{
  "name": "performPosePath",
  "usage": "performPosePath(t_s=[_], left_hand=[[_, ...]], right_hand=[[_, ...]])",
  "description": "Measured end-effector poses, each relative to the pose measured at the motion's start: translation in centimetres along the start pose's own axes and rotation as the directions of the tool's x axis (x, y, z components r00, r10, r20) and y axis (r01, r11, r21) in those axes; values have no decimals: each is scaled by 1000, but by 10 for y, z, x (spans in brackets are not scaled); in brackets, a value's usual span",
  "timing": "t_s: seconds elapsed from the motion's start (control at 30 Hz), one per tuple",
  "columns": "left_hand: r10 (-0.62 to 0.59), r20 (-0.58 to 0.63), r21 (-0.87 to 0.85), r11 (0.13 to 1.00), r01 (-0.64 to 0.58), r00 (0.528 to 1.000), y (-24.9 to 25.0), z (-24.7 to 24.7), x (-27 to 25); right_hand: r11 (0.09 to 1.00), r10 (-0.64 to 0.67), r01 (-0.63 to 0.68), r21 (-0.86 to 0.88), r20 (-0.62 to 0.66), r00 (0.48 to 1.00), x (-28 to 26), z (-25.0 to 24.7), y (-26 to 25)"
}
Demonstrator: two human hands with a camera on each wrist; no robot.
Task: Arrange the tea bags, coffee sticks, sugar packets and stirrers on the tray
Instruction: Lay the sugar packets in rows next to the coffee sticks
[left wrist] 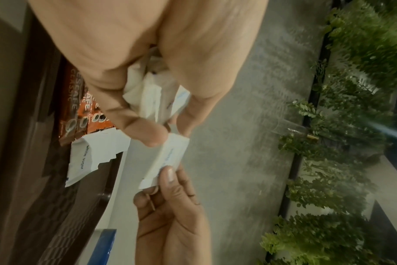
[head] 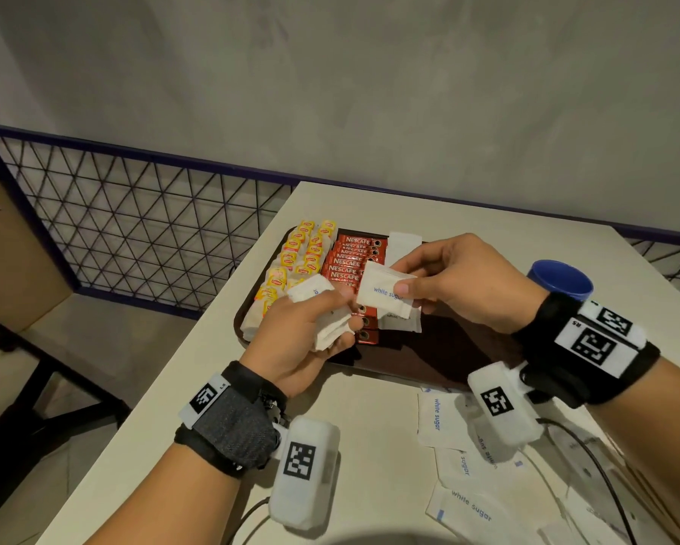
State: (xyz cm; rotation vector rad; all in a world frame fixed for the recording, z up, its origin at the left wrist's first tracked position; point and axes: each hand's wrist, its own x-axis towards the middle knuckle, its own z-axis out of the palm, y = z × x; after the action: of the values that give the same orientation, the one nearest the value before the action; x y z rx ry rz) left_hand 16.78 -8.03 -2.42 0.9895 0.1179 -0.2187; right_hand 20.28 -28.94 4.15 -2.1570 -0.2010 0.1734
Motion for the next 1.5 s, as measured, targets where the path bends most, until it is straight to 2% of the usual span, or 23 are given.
performPosePath(t_s=[0.17,0.37,0.53,0.73,0.87,1.0,1.1,1.27,1.4,1.5], left_hand=[[-40,-46,-137,990,34,998,3,0,3],[-40,-20,-182,983,36,999,4,0,1],[-58,-7,-188,981,55,998,3,-1,2],[-62,26,-211,975,66,998,2,-4,3],[-60,76,-176,982,72,995,3,-2,-1],[-79,124,-88,992,90,989,1,0,-4],[-74,131,6,997,74,989,1,0,-5],[-59,131,165,986,37,990,-2,1,-5],[-57,179,214,977,18,982,-6,0,-6],[-6,139,215,976,-24,990,-5,-1,-4]], right_hand=[[972,116,-110,-207,19,993,26,-6,27],[937,200,-159,-312,104,974,41,1,40],[897,233,-173,-406,102,967,48,8,48],[889,217,-173,-424,57,975,50,2,42],[930,121,-115,-349,-3,993,42,-2,27],[986,-6,11,-168,29,1000,18,0,5],[995,-82,85,-60,42,996,-1,-1,-8],[992,-122,121,38,26,992,-21,7,-15],[988,-153,153,0,12,988,-31,18,-15],[990,-123,122,64,13,992,-33,18,-11]])
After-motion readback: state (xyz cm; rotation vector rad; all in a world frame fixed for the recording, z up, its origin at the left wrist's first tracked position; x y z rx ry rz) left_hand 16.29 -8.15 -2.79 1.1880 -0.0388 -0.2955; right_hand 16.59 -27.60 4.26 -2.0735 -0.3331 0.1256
